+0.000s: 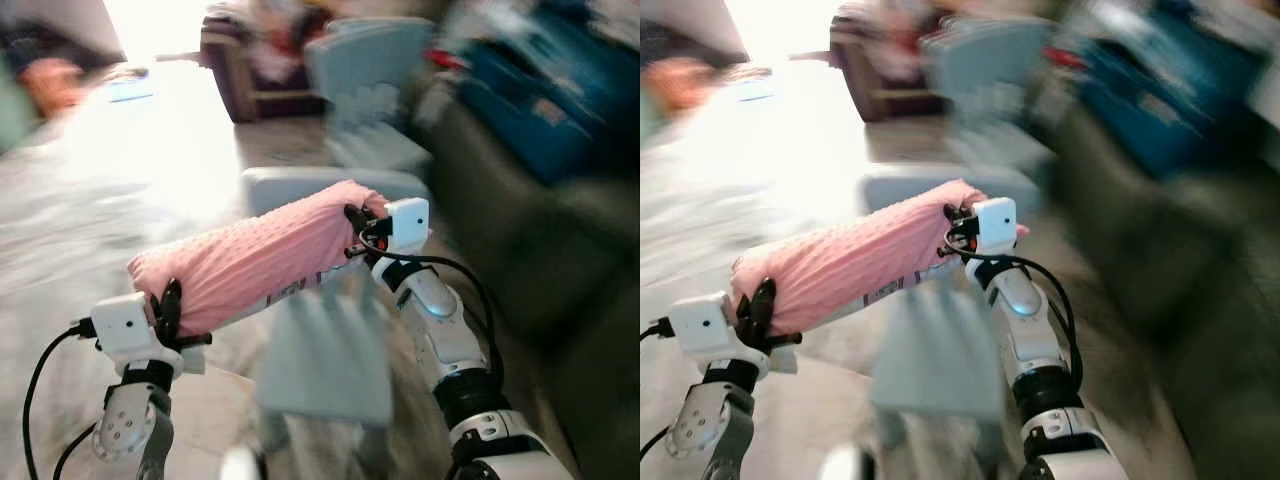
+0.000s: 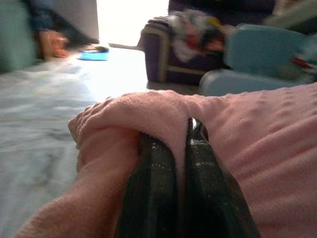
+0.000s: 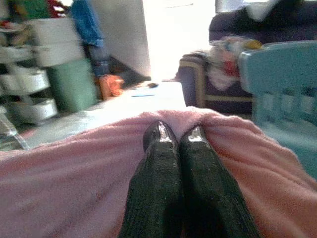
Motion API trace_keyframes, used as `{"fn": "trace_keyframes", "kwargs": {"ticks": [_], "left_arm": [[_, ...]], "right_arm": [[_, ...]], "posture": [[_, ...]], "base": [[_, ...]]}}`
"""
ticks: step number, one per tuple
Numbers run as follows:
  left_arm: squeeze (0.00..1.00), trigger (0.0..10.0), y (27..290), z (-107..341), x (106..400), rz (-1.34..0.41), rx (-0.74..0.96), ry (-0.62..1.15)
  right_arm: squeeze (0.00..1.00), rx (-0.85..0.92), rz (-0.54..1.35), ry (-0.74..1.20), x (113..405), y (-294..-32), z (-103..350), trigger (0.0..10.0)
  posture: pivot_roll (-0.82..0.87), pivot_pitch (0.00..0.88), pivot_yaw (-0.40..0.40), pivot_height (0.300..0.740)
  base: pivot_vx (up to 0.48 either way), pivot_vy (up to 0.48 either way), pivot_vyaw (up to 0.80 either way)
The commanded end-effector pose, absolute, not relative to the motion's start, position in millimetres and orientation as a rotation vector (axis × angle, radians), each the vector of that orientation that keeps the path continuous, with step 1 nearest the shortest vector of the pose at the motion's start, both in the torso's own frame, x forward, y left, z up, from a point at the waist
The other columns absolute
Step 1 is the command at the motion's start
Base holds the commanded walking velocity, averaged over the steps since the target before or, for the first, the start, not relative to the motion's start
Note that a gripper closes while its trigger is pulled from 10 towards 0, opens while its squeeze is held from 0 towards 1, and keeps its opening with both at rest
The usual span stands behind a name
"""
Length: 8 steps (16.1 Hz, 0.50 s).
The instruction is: Move the pillow to the sofa
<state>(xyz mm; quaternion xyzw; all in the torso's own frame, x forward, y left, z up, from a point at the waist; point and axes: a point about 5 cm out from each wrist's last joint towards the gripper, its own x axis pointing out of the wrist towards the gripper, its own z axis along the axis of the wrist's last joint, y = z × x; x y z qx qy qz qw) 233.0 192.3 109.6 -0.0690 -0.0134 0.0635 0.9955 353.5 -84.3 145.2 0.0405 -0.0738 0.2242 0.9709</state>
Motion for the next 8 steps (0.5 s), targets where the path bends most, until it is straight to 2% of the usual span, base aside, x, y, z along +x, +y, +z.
{"fn": "trace_keyframes", "kwargs": {"ticks": [1,8], "left_arm": [[0.00,0.0,200.5,108.3,230.0,0.158,-0.125,-0.021],[0.00,0.0,200.3,107.0,231.1,0.158,-0.129,-0.018]], "right_arm": [[0.00,0.089,0.437,-0.196,356.9,-84.8,158.0,0.0],[0.00,0.086,0.443,-0.201,358.0,-83.7,159.8,0.0]], "posture": [[-0.05,0.000,0.033,0.740],[-0.05,0.000,0.029,0.740]], "base": [[0.000,0.000,0.00],[0.000,0.000,0.00]]}}
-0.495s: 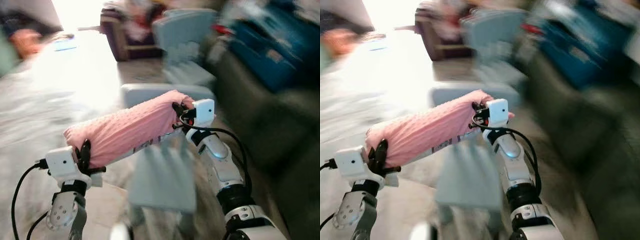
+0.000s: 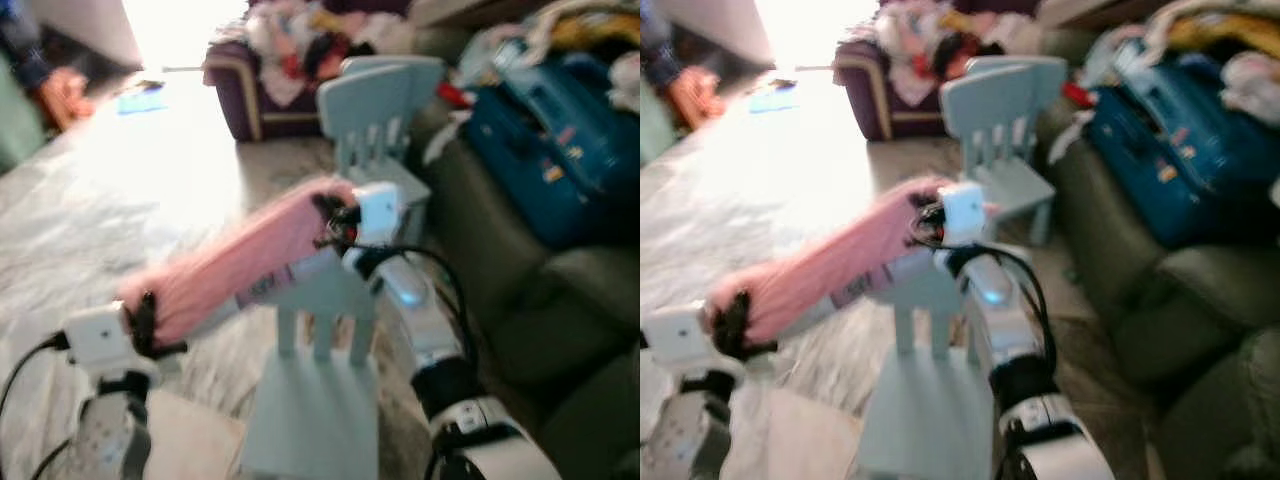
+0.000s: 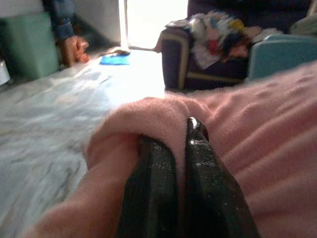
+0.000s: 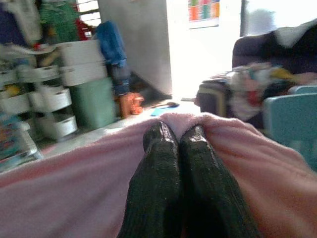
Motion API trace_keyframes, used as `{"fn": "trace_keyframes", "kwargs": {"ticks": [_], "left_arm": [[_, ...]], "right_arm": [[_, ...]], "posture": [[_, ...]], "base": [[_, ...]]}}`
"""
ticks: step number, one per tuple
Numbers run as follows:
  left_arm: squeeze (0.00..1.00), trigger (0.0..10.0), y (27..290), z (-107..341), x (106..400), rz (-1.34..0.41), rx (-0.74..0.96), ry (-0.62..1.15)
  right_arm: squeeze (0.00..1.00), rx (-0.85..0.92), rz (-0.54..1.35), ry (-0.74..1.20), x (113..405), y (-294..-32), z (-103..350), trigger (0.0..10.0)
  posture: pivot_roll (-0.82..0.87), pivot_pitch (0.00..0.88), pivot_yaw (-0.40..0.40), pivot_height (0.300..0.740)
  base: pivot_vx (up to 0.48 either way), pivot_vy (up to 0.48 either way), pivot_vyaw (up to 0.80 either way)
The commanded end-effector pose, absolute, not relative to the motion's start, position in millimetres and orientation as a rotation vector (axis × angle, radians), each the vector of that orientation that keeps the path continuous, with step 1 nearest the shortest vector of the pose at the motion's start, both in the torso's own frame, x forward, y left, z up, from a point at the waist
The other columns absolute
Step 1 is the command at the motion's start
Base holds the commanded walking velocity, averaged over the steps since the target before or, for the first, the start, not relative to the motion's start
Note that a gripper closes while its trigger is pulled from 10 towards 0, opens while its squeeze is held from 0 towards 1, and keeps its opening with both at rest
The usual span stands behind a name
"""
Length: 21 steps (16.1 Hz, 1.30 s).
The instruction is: Move the pillow to the sofa
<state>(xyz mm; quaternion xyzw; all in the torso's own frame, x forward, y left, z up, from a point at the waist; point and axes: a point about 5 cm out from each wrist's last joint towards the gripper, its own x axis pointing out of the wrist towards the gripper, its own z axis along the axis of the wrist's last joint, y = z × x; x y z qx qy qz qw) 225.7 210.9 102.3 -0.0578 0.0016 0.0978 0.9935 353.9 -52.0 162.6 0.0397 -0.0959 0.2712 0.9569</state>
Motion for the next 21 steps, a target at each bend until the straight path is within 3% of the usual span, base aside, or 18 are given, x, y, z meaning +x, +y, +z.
{"fn": "trace_keyframes", "kwargs": {"ticks": [1,6,7,8,9,10,21], "left_arm": [[0.00,0.0,200,107,231,0.159,-0.128,-0.017],[0.00,0.0,203,103,230,0.193,-0.100,0.013],[0.00,2.3,204,102,230,0.200,-0.094,0.021],[0.00,8.2,206,101,231,0.218,-0.079,0.038],[0.00,10.0,205,99,231,0.214,-0.084,0.050],[0.00,10.0,206,99,231,0.216,-0.085,0.053],[0.00,10.0,206,98,234,0.249,-0.057,0.092]], "right_arm": [[0.00,0.088,0.443,-0.201,358,-84,160,0.0],[0.00,0.087,0.448,-0.200,358,-83,160,0.0],[0.00,0.085,0.448,-0.196,358,-84,159,0.0],[0.00,0.067,0.439,-0.176,359,-85,157,0.0],[0.00,0.070,0.439,-0.167,359,-86,155,7.9],[0.00,0.070,0.440,-0.158,359,-86,154,10.0],[0.00,0.064,0.431,-0.118,358,-88,149,10.0]], "posture": [[-0.05,0.000,0.029,0.740],[-0.05,0.000,0.027,0.740],[-0.06,0.000,0.027,0.740],[-0.06,0.000,0.026,0.740],[-0.06,0.000,0.026,0.740],[-0.06,0.000,0.025,0.740],[-0.07,0.000,0.024,0.740]], "base": [[0.000,0.000,0.00],[0.000,0.000,0.00],[0.000,0.000,0.00],[0.000,0.000,0.00],[0.000,0.000,0.00],[0.000,0.000,0.00],[0.000,0.000,0.00]]}}
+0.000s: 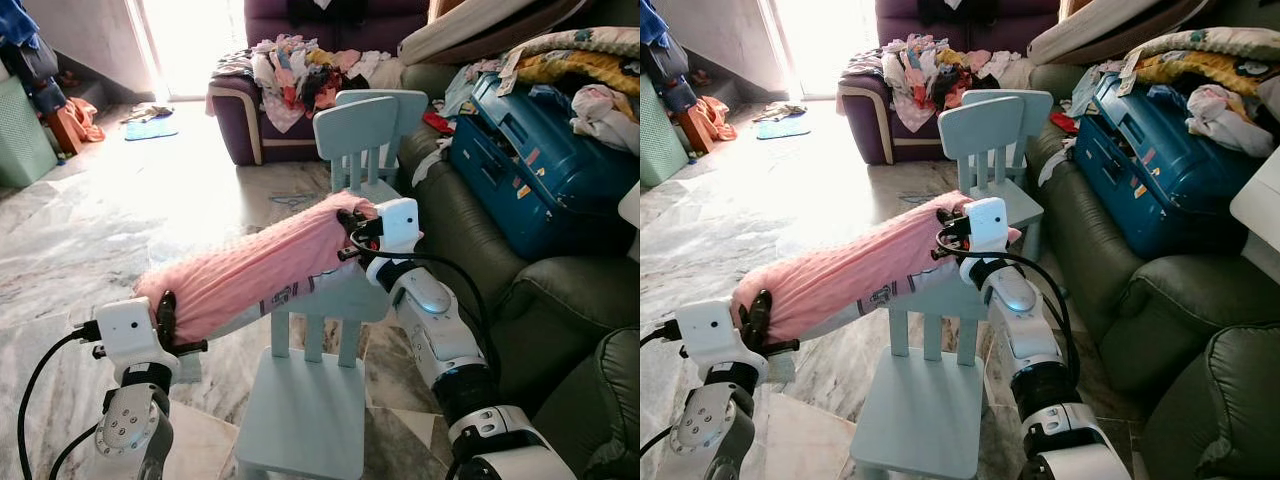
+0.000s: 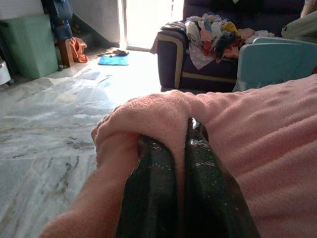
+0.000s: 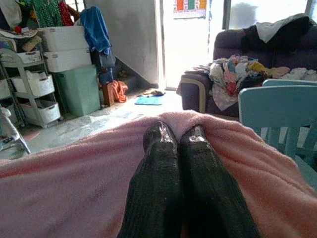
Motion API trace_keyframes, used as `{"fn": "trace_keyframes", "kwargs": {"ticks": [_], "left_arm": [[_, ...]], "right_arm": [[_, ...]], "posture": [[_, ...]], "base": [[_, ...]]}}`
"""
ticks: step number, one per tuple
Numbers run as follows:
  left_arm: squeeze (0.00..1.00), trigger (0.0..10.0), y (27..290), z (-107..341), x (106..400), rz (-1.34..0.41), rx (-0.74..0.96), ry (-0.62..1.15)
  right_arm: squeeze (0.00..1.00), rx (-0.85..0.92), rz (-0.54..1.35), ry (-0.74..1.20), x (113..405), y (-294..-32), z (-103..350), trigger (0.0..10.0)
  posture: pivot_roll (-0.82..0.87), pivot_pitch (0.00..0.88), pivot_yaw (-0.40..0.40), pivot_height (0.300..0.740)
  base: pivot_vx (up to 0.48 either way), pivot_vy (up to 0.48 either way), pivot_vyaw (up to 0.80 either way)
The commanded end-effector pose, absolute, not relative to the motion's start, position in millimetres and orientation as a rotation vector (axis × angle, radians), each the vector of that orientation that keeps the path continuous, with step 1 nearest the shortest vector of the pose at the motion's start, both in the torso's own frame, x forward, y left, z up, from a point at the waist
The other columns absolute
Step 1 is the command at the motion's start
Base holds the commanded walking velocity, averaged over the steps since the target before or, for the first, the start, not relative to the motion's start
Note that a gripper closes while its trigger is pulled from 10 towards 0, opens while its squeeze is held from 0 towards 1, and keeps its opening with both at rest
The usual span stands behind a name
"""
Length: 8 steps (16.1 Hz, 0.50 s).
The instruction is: Move the pillow to the sofa
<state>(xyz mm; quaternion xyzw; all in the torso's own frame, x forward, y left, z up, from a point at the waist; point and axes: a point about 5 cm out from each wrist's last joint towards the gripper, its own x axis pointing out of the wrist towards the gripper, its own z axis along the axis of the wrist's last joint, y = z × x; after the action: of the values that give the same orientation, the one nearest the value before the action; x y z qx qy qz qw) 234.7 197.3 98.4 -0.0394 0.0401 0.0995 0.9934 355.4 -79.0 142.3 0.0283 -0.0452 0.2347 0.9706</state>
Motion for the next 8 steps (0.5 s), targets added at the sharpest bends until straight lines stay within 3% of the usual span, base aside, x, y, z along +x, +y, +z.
{"fn": "trace_keyframes", "kwargs": {"ticks": [1,8], "left_arm": [[0.00,10.0,206.3,97.8,234.1,0.250,-0.057,0.093],[0.00,10.0,206.0,96.8,234.5,0.250,-0.068,0.104]], "right_arm": [[0.00,0.066,0.431,-0.116,358.0,-87.9,149.2,10.0],[0.00,0.071,0.429,-0.110,358.1,-87.1,148.9,10.0]], "posture": [[-0.07,0.000,0.025,0.740],[-0.07,0.000,0.025,0.740]], "base": [[0.000,0.000,0.00],[-0.035,0.000,0.00]]}}
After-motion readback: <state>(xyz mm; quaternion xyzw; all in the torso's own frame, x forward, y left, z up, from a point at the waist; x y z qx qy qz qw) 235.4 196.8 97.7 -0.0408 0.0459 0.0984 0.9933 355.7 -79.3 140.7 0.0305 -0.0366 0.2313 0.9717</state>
